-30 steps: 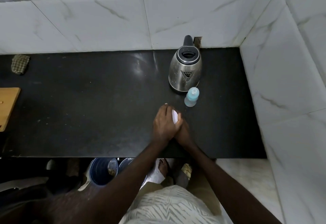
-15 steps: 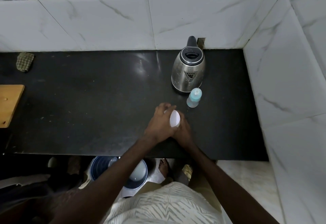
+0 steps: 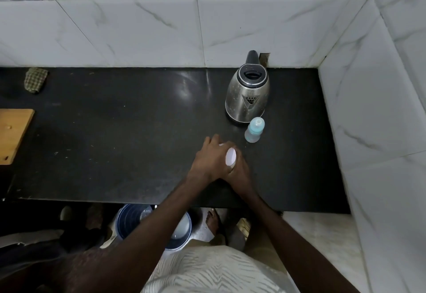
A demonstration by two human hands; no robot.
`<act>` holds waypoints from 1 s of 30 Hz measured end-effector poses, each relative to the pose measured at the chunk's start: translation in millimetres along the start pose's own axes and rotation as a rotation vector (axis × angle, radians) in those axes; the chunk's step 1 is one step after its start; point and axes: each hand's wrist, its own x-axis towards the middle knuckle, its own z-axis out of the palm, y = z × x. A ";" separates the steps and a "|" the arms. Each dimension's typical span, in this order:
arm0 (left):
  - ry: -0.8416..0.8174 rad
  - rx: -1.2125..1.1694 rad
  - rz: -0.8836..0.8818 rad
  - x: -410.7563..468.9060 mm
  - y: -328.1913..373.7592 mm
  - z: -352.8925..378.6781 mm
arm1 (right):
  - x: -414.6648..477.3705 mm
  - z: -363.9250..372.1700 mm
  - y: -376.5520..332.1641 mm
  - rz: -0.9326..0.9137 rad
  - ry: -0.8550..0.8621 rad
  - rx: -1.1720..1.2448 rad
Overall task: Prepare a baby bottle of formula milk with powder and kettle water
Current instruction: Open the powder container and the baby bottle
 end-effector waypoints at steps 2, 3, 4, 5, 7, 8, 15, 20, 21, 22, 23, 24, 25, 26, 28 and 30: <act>0.039 0.006 -0.117 -2.0 9.5 1.9 | -1.1 5.4 4.4 0.019 0.030 0.008; 0.079 0.001 -0.167 -3.0 14.9 5.4 | -0.4 8.6 8.7 0.038 0.058 0.060; 0.126 -0.021 -0.219 -4.5 20.7 8.3 | -0.3 10.3 11.5 0.054 0.084 0.094; 0.172 -0.057 -0.275 -5.7 25.4 10.2 | -0.3 11.2 11.4 0.053 0.106 0.101; 0.241 -0.135 -0.368 -5.7 30.0 9.8 | -2.1 8.7 4.7 0.032 0.083 0.043; 0.261 -0.162 -0.396 -4.5 30.2 6.6 | -2.7 7.1 1.9 0.011 0.056 0.026; 0.389 -0.337 -0.562 6.1 -14.2 8.3 | -8.6 2.0 35.0 -0.035 0.098 0.065; 0.300 -0.241 -0.505 2.9 -51.6 41.8 | -22.1 -25.1 44.9 0.002 0.343 -0.002; 0.277 -0.223 -0.487 2.5 -57.1 48.4 | -18.9 -32.8 44.9 0.001 0.426 0.009; 0.255 -0.201 -0.472 2.3 -61.9 54.2 | -14.1 -41.4 42.2 -0.004 0.500 0.020; 0.236 -0.177 -0.457 2.1 -66.2 59.4 | -7.2 -50.0 38.4 -0.015 0.556 0.030; 0.220 -0.153 -0.446 1.8 -69.4 63.9 | 0.4 -58.9 32.6 -0.027 0.592 0.040; 0.209 -0.131 -0.435 1.4 -71.7 67.7 | 8.8 -67.5 25.9 -0.038 0.609 0.049; 0.203 -0.111 -0.427 0.9 -73.0 70.4 | 16.9 -75.9 17.8 -0.050 0.606 0.053; 0.206 -0.076 -0.402 0.5 -73.8 74.1 | 32.4 -89.2 3.0 -0.077 0.557 0.024; 0.218 -0.056 -0.383 -0.2 -73.6 76.2 | 45.2 -97.5 -7.6 -0.092 0.482 -0.016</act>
